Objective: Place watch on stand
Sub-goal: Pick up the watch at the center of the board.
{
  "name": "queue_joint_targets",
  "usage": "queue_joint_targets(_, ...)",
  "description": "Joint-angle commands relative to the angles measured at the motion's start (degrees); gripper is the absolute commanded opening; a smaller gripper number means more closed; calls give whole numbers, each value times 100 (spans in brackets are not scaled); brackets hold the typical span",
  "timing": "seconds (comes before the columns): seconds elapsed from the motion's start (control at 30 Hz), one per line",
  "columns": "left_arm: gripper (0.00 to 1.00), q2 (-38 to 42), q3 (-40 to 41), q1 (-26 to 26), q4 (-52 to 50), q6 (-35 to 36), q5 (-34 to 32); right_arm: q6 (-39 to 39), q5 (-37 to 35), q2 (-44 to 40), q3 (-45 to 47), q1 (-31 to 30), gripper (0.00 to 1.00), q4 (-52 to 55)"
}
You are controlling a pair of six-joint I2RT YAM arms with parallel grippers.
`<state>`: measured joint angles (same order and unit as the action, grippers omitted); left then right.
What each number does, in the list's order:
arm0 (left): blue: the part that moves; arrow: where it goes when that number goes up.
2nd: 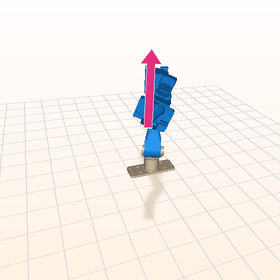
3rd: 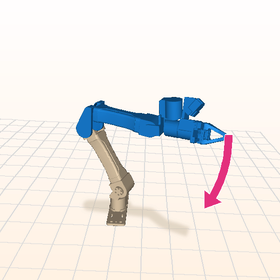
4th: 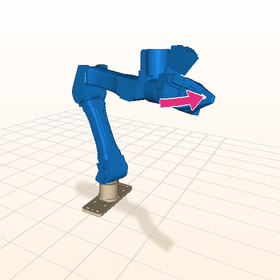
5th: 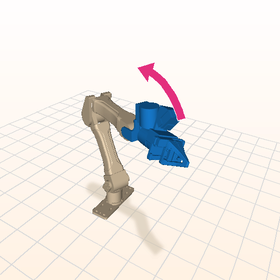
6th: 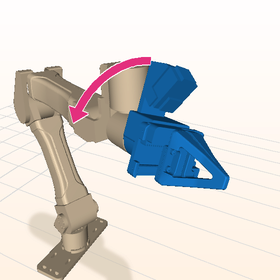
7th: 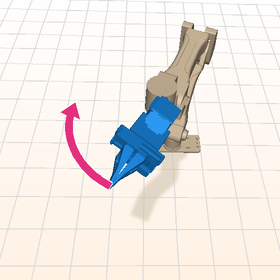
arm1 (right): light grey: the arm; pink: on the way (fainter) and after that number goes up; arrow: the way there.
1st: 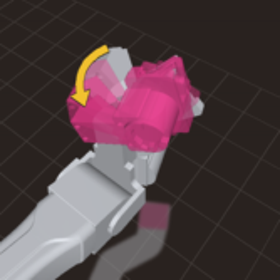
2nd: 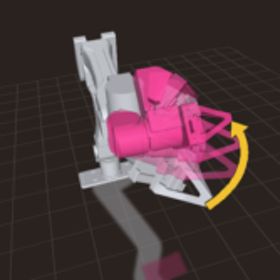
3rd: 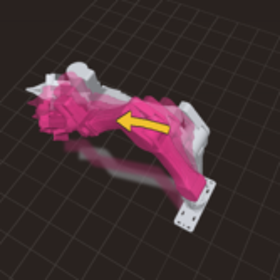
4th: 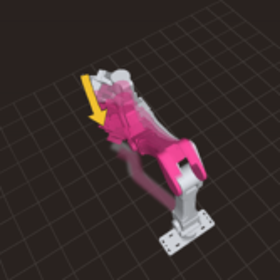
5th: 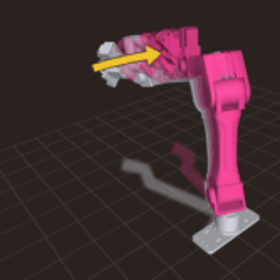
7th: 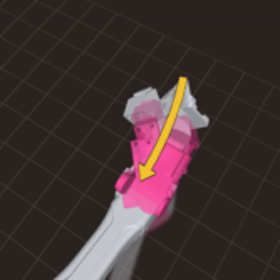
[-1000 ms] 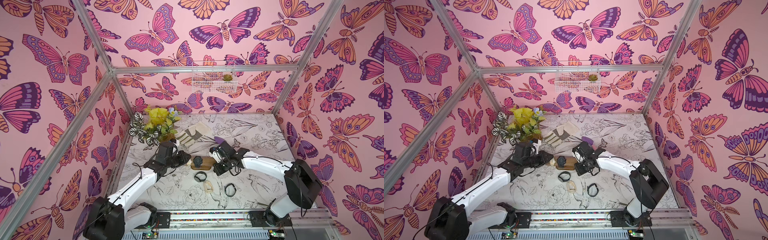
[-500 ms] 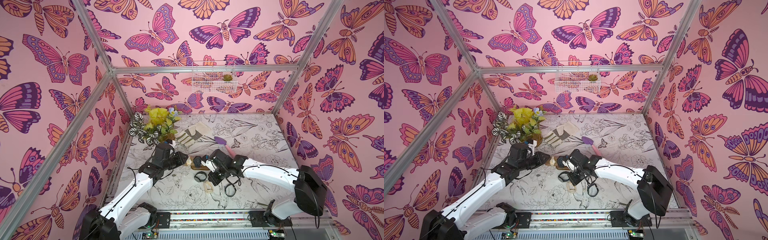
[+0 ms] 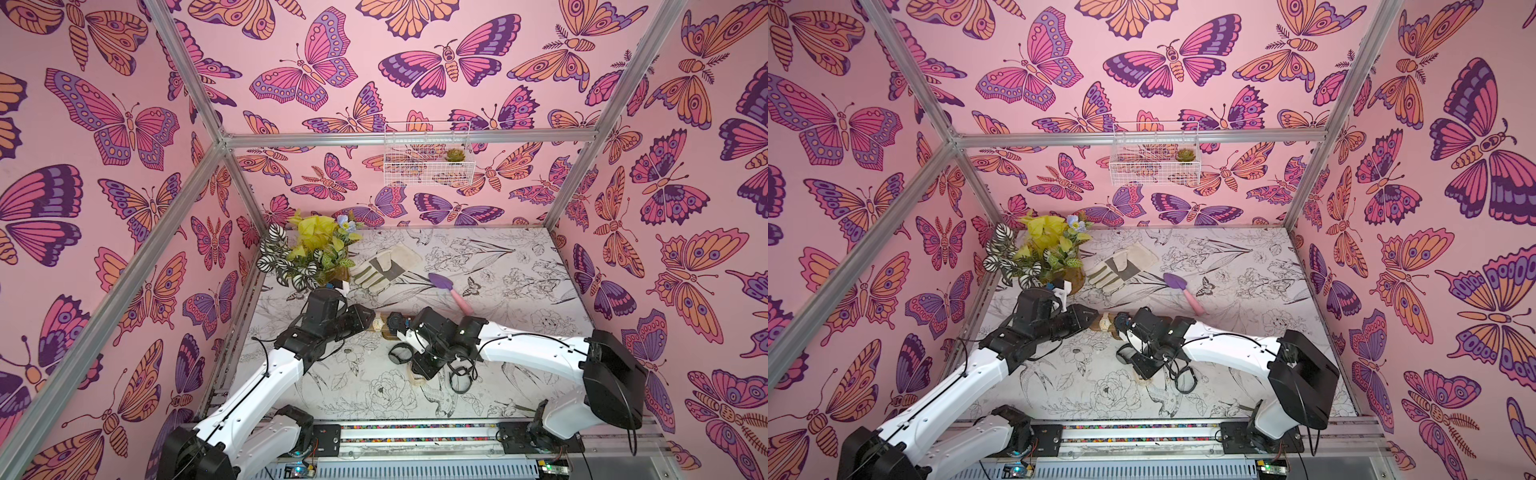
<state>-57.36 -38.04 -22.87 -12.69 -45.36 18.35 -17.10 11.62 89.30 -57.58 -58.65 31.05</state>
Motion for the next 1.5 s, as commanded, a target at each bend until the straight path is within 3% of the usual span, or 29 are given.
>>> queue_joint_targets(0.0, 40, 108, 127, 54, -251, 107, -77, -85, -152, 288, 39, -130, 27, 40)
queue_joint_targets(0.5, 52, 164, 151, 81, -255, 74, -77, -307, -109, 890, -104, -173, 30, -517)
queue_joint_targets(0.8, 54, 182, 72, 110, -266, 115, -77, -364, 437, 820, -137, -165, 6, -688)
queue_joint_targets(0.93, 53, 231, 23, 108, -287, 181, -87, -346, 657, 586, -266, -157, 2, -478)
queue_joint_targets(1.17, 54, 676, -61, 108, -278, 484, -27, -600, 1883, 119, -601, 47, 0, -373)
queue_joint_targets(1.33, 72, 1100, -110, 108, -180, 597, 41, -1275, 2819, -353, -745, 488, 0, -919)
queue_joint_targets(1.47, 74, 1443, -12, 76, 111, 608, 169, -2060, 3411, -521, -747, 1051, 0, -1620)
